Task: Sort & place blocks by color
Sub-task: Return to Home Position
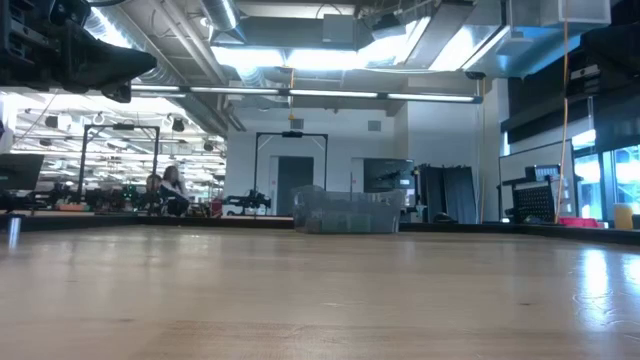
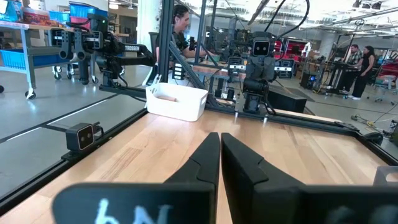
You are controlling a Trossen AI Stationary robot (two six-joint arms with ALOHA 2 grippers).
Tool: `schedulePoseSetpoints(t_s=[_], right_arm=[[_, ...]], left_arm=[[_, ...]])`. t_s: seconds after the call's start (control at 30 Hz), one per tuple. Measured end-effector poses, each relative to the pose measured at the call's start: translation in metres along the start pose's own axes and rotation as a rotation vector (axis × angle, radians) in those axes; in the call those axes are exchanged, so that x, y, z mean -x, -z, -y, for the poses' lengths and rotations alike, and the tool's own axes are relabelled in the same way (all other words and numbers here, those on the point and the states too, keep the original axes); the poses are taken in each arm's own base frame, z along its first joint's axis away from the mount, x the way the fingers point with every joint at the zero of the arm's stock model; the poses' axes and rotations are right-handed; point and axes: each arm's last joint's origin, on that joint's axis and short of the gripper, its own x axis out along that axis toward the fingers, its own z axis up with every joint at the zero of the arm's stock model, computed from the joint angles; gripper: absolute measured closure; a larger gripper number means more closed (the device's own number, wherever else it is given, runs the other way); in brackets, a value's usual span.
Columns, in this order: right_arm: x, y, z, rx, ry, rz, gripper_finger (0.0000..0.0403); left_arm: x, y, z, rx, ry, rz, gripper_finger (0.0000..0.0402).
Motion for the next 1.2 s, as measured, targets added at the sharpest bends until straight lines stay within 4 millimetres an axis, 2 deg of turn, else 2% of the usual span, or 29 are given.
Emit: schedulePoseSetpoints(t_s=[0.43,0.97,1.2], right_arm=[[0.0,-0.0001,0.0,0.0,0.0,0.001,0.0385],[0.0,-0.0001,0.0,0.0,0.0,0.0,0.0385],[0.0,-0.0001,0.0001,0.0,0.001,0.0,0.0385]], left_arm=[[0.0,0.0,0.0,0.0,0.0,0.0,0.0401],[0.0,0.0,0.0,0.0,0.0,0.0,0.0376],[0.0,0.0,0.0,0.0,0.0,0.0,0.0382]])
